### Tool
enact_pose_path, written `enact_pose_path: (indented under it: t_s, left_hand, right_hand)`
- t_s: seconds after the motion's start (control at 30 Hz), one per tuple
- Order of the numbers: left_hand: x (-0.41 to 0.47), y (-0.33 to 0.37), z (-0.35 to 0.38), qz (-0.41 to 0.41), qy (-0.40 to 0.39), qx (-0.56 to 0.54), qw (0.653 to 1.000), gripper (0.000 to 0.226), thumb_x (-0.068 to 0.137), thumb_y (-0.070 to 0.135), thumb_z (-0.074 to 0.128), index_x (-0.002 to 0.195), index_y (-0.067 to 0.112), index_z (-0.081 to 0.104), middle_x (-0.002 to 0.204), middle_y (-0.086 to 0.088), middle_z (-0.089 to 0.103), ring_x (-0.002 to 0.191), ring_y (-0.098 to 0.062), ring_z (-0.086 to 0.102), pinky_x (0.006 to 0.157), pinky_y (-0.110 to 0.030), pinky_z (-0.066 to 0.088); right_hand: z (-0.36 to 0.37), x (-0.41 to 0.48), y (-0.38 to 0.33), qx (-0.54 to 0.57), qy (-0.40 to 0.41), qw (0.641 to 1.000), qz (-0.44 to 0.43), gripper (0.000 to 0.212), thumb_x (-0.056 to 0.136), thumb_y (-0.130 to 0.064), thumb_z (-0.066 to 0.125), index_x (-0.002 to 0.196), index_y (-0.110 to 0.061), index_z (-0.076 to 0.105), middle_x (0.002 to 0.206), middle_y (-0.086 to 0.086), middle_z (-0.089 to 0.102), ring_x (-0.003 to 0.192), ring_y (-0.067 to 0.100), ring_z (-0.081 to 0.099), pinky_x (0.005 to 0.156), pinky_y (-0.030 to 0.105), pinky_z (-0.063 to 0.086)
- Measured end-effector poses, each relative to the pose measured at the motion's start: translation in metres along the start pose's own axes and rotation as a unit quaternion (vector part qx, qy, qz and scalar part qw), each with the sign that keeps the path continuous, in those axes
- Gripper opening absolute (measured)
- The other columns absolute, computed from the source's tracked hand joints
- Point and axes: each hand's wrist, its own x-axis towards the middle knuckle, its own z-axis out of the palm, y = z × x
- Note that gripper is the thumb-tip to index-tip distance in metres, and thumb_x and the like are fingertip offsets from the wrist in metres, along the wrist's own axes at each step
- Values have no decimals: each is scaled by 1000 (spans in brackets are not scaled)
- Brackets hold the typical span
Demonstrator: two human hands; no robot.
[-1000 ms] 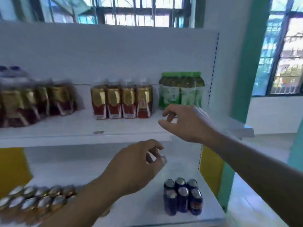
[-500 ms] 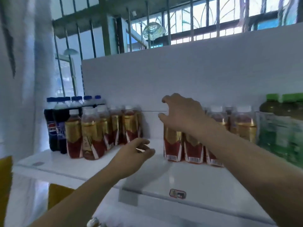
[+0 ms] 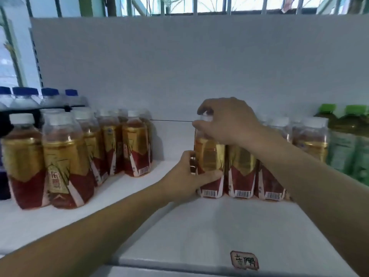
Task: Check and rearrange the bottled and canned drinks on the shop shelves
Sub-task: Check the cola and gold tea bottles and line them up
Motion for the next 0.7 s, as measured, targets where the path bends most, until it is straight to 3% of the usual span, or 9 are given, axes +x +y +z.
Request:
enact_pose_path:
  t_s: [0.07, 0.13, 0.17, 0.3, 0.4, 0.5, 0.6, 0.7]
  left_hand:
    - [0, -7, -7, 24, 18, -35, 999, 57, 85, 46, 71, 127, 33, 35, 119, 16, 58, 96, 0, 60, 69, -12, 54]
    - [-7, -15, -16, 43, 29, -69, 996, 52, 87, 40, 71, 129, 32, 41, 129, 10, 60, 111, -7, 60, 88, -22, 54]
    - [-11, -19, -23, 51, 31, -92, 994, 50, 88, 38, 71, 129, 32, 43, 130, 10, 61, 112, -7, 60, 88, -22, 53]
    - [-17, -31, -59, 54, 27, -233, 971, 43, 90, 29, 68, 129, 29, 49, 111, 12, 63, 78, 5, 67, 50, -7, 49]
    - [-19, -39, -78, 57, 6, -300, 952, 37, 91, 26, 66, 127, 27, 58, 105, 4, 74, 77, 0, 72, 54, -15, 54]
    - [-11, -51, -84, 68, -2, -321, 945, 32, 93, 29, 63, 124, 29, 62, 104, 4, 76, 94, -10, 73, 72, -27, 59]
    - [-8, -61, -83, 67, -26, -305, 950, 50, 84, 47, 61, 131, 29, 60, 116, 3, 74, 111, -19, 68, 101, -43, 50]
    - [-6, -61, -76, 41, -43, -310, 949, 48, 88, 52, 55, 127, 26, 61, 113, -1, 75, 104, -16, 71, 99, -43, 52]
  right_hand:
    - [1, 5, -11, 38, 15, 999, 2, 34, 95, -50, 62, 122, -30, 67, 126, -8, 66, 114, 14, 59, 94, 31, 43]
    - [5, 9, -24, 66, 34, 997, 0, 33, 91, -50, 66, 117, -31, 70, 120, -12, 68, 110, 9, 61, 93, 28, 45]
    - [9, 11, -31, 84, 49, 995, 2, 33, 90, -51, 67, 116, -31, 70, 117, -15, 68, 107, 5, 60, 91, 26, 44]
    - [29, 20, -46, 196, 170, 965, 33, 31, 93, -52, 64, 116, -32, 69, 110, -22, 66, 82, -5, 56, 86, 24, 47]
    - [48, 22, -50, 336, 219, 912, 87, 36, 95, -50, 62, 125, -31, 63, 118, -20, 61, 95, -1, 59, 86, 32, 57]
    - [76, 22, -55, 478, 153, 852, 147, 55, 93, -57, 62, 137, -26, 55, 127, -12, 59, 109, 0, 60, 93, 29, 53]
    - [91, 21, -54, 622, 32, 758, 193, 82, 73, -74, 68, 131, -17, 61, 115, 6, 71, 102, 21, 71, 95, 45, 56]
    - [94, 15, -48, 652, 25, 728, 211, 73, 75, -63, 72, 122, -7, 66, 104, 17, 74, 89, 25, 74, 84, 46, 61]
